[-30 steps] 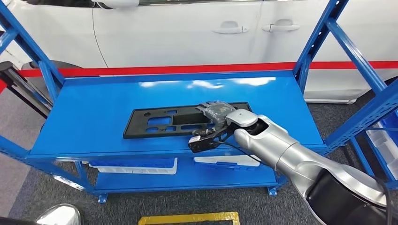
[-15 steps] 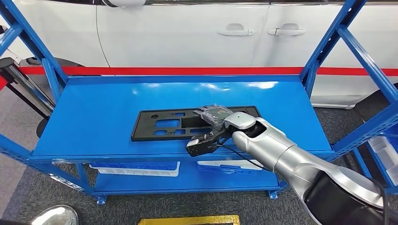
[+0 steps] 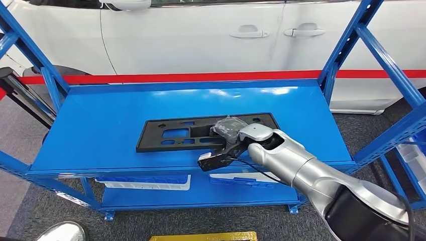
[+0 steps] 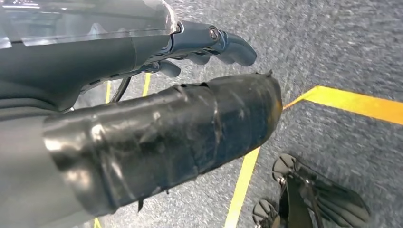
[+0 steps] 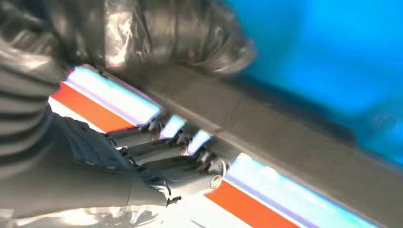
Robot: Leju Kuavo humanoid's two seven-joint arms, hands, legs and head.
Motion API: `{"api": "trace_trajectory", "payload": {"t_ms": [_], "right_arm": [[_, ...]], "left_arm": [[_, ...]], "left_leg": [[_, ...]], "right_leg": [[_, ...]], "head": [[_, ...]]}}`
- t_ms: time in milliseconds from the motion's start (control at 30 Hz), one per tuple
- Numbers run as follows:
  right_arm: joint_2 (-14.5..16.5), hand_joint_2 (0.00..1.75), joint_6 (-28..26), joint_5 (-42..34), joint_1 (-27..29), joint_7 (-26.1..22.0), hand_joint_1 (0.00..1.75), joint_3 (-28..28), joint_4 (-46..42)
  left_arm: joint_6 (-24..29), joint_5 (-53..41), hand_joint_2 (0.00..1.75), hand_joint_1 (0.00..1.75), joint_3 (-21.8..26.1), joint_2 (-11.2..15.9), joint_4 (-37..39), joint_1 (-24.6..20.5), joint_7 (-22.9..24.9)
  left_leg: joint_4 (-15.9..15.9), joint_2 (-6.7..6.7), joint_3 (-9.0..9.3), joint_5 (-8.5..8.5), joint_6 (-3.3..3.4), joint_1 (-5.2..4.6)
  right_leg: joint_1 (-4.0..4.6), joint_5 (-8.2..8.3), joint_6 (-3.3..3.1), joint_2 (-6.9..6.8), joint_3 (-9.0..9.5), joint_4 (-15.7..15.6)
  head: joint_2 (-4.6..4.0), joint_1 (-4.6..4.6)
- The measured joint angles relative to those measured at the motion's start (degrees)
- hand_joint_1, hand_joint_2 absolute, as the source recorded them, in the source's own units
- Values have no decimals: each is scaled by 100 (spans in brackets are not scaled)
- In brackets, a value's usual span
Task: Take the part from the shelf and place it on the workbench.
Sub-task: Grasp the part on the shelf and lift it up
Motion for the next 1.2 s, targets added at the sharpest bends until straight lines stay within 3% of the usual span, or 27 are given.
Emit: {"api": "trace_trajectory", "payload": {"t_ms": [200, 433, 567, 700, 967, 1200], "right_arm": [[67, 175, -221, -2, 92, -189, 175, -4, 146], [105, 175, -273, 18, 80, -200, 175, -16, 194], [115, 175, -604, 102, 78, -67, 175, -32, 181], [48, 175, -853, 359, -35, 365, 175, -170, -225], [-136, 175, -548, 873, -579, 742, 175, -610, -1411], [-246, 175, 351, 1158, -1624, 1123, 175, -664, -2327]], "left_arm": [[-8, -74, 0, 0, 48, 68, -45, 33, 88], [-1, -86, 0, 0, 98, 73, -58, 38, 92], [-35, 75, 175, 0, 183, 73, -75, 39, -35], [-51, 94, 175, 0, 315, 59, -114, 69, -188], [-115, 3, 175, 0, 438, 32, -151, 113, -257], [-279, 180, 175, 0, 626, -18, -154, 56, -902]], "left_leg": [[-26, 0, 24, 2, -49, 5], [-26, 0, 38, -2, -57, 3], [-26, 0, 42, -2, -57, -3], [-23, 0, 34, 0, -55, -7], [-21, 7, 22, -1, -56, -8], [-20, 10, -2, 1, -56, -8]], "right_leg": [[6, -16, -34, 1, 7, 14], [5, -21, -40, 0, 26, 17], [3, -20, -39, -1, 30, 17], [1, -14, -39, -2, 22, 17], [-1, -11, -45, 1, 8, 16], [-2, -6, -51, 5, -22, 17]], "head": [[0, 0], [-1, 0], [0, 0], [-1, 0], [1, 0], [-1, 0]]}}
